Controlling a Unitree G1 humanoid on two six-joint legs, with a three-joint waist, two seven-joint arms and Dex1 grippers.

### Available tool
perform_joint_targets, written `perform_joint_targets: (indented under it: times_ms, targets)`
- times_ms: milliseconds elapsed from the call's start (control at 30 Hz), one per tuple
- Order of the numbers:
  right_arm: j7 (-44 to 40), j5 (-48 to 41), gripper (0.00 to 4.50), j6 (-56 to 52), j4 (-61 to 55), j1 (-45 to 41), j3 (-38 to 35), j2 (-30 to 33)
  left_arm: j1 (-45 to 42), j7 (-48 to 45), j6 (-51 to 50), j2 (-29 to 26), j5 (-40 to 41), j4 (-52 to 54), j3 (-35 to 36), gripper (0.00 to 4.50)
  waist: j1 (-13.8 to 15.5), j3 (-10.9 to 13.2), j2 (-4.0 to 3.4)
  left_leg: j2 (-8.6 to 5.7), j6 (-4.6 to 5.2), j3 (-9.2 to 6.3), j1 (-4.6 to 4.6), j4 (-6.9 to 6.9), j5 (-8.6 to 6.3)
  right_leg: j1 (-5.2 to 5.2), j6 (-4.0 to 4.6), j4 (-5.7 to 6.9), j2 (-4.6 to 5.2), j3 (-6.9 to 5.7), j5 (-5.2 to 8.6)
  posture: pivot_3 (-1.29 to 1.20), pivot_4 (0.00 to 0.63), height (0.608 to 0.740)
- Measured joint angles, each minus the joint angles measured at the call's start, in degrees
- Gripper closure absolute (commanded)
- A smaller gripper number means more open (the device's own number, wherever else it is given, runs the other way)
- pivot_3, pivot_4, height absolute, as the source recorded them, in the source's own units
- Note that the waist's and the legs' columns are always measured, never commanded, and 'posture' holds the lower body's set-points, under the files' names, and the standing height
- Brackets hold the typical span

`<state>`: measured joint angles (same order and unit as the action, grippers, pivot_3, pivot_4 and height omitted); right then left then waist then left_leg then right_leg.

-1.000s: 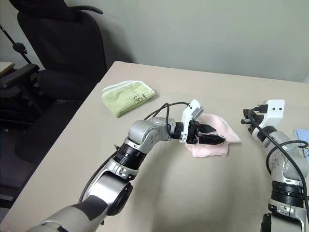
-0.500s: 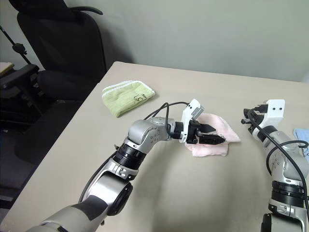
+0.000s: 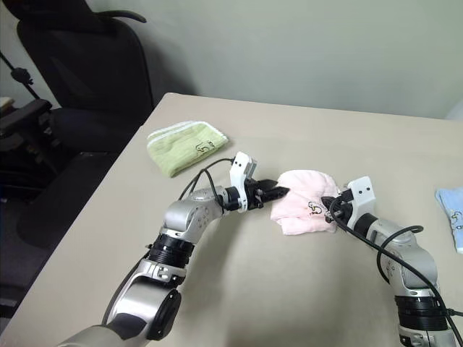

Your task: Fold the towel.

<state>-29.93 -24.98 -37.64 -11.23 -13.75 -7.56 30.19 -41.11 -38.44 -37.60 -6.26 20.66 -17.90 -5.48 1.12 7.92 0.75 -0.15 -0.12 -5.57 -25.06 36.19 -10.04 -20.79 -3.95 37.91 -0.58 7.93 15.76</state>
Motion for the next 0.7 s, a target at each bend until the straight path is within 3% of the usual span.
perform_joint_targets:
  times_ms: [233,500,700]
  targets:
    - [-0.1,0.4,4.5,0.0,-0.1,-0.3,0.0,0.2,-0.1,0.9,2.6,-0.4,-0.3,0.4,0.6,1.75,0.2,0.0,0.0,0.01,0.06,0.0,0.09,-0.04,-0.03,0.14,0.11,0.04,-0.01,-0.04,-0.25,0.0,0.15,0.74]
    - [-0.3,5.5,4.5,-0.4,1.5,0.8,5.3,3.1,0.4,0.1,9.9,-4.1,-12.3,-2.5,-10.9,1.75,0.1,0.0,0.0,0.02,0.02,-0.01,0.12,-0.04,0.02,0.11,0.13,0.04,-0.01,-0.03,-0.33,0.0,0.15,0.74]
    - [-0.3,7.8,4.5,0.3,2.0,1.4,6.5,3.4,0.7,0.1,13.4,-3.7,-15.5,-4.9,-12.5,1.75,0.2,-0.1,0.01,0.01,0.03,-0.05,0.38,-0.04,0.01,0.18,0.13,0.01,-0.02,-0.03,-0.3,0.0,0.15,0.74]
